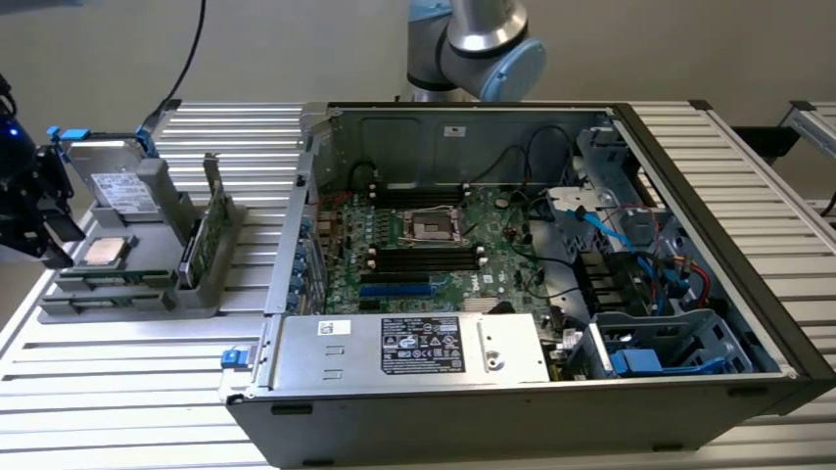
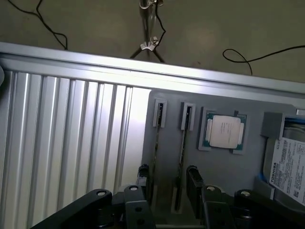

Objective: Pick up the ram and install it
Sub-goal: 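Pick up the ram and move it above insertion slot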

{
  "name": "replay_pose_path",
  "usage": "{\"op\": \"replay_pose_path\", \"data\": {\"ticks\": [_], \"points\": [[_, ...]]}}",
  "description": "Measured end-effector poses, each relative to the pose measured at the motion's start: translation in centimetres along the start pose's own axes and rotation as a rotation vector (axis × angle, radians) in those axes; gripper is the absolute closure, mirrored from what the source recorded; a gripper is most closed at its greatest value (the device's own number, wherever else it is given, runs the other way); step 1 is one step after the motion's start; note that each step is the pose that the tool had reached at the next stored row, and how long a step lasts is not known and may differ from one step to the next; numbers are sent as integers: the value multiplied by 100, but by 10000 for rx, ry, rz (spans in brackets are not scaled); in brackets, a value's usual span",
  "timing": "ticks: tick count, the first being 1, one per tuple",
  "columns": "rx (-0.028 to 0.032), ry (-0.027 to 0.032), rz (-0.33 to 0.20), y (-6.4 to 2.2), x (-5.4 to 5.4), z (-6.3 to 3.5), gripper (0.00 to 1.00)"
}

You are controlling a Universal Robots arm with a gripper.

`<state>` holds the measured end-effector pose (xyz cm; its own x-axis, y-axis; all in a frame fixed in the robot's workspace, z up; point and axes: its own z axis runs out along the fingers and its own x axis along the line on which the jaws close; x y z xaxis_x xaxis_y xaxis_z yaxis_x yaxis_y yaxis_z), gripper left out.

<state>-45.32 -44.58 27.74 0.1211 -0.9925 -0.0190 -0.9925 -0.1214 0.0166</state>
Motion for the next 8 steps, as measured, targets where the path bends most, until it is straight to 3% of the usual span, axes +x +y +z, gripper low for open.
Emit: {"op": "replay_pose_path", "data": {"ticks": [8], "points": [[7,1,-60,-20,26,163,55]]}}
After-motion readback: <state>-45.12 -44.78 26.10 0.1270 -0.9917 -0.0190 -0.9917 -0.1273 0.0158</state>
